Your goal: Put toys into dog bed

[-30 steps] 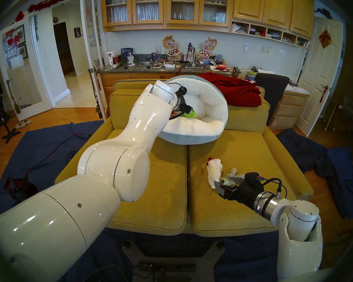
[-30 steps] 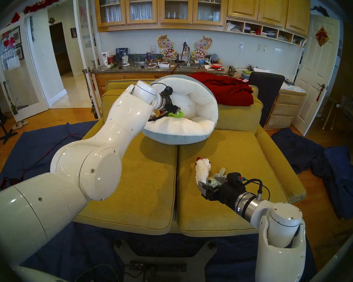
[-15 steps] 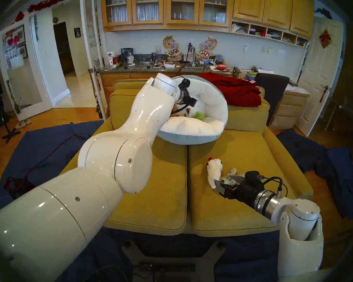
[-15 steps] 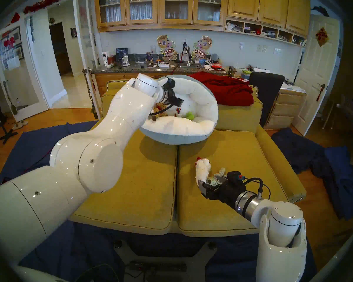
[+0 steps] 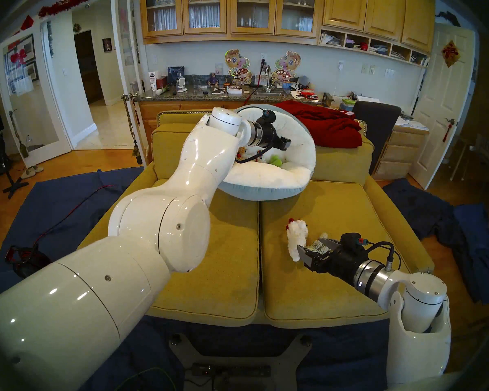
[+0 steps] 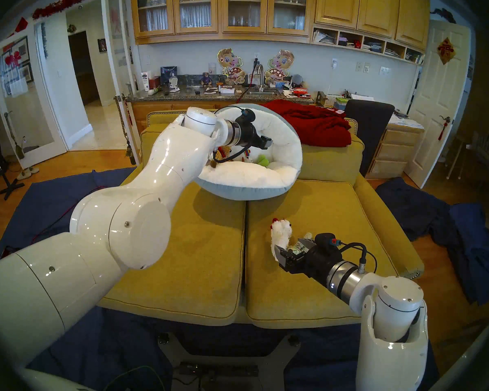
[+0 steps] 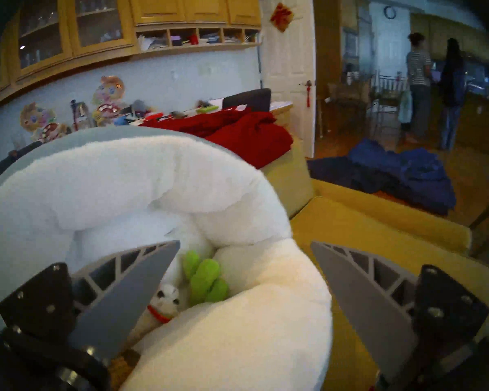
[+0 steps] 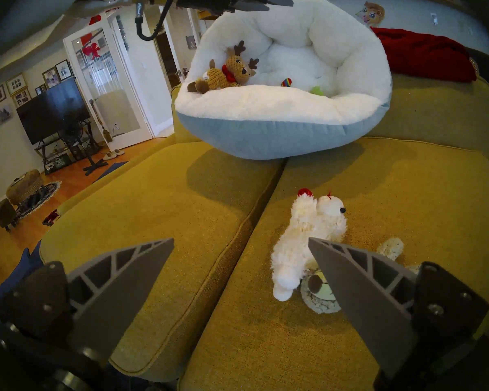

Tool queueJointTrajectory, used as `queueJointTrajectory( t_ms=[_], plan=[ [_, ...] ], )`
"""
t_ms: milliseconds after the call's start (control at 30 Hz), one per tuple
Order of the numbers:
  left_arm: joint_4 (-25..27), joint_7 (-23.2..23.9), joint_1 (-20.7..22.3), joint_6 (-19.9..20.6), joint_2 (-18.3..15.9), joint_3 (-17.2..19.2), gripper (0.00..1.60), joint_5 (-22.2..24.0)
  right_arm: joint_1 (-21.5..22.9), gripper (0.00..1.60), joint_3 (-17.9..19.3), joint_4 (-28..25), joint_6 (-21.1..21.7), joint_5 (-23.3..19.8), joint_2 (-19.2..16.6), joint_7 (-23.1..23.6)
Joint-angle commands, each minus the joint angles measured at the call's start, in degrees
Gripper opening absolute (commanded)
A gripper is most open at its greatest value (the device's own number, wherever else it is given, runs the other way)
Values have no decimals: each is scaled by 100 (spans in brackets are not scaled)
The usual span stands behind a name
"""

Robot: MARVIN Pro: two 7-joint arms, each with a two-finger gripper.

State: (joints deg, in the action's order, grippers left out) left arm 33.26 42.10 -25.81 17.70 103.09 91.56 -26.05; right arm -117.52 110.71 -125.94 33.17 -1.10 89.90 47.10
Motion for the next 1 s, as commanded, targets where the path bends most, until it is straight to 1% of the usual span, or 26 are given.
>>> queueJointTrajectory(
  t_ms=[0,33,67,167,200,267,333,367,400,433,467,567,667,700,767,867,933,967],
  plan=[
    [646,636,-193,-134,-195,-68,160,52,55,160,1,-186,-17,-27,5,6],
    [710,742,-248,-141,-257,-87,160,46,56,160,0,-180,-18,-26,3,7],
    [710,742,-248,-141,-257,-87,160,46,56,160,0,-180,-18,-26,3,7],
    [1066,1028,-500,-135,-405,-137,160,22,59,160,-1,-169,-20,-26,0,9],
    [1066,1028,-500,-135,-405,-137,160,22,59,160,-1,-169,-20,-26,0,9],
    [1228,1246,-634,-151,-531,-159,160,21,61,160,-2,-159,-22,-25,-3,10],
    [1286,1305,-678,-157,-570,-163,160,21,61,160,-2,-156,-22,-25,-4,10],
    [1410,1354,-755,-145,-612,-163,160,19,62,160,-2,-152,-23,-24,-5,10],
    [1379,1391,-754,-153,-649,-160,160,21,62,160,-3,-148,-23,-24,-6,11],
    [1529,1461,-837,-151,-702,-160,160,19,63,160,-3,-144,-23,-23,-7,11],
    [1665,1553,-917,-153,-796,-148,160,21,64,160,-4,-137,-24,-23,-9,11],
    [1716,1626,-968,-152,-894,-122,160,21,64,160,-5,-129,-24,-22,-11,12],
    [1970,1743,-1143,-129,-1068,-73,160,14,65,160,-5,-119,-25,-22,-14,13],
    [2171,1805,-1289,-90,-1220,-20,160,-4,65,160,-6,-112,-25,-21,-16,13],
    [2109,1830,-1296,-91,-1277,4,160,-7,66,160,-6,-109,-25,-21,-17,13],
    [2500,1973,-1576,-69,-1529,110,160,-14,67,160,-7,-97,-26,-21,-21,15],
    [2465,2000,-1604,-70,-1588,139,160,-15,67,160,-7,-94,-26,-21,-22,15],
    [2617,2040,-1701,-64,-1644,164,160,-16,68,160,-7,-90,-26,-21,-23,15]
  ],
)
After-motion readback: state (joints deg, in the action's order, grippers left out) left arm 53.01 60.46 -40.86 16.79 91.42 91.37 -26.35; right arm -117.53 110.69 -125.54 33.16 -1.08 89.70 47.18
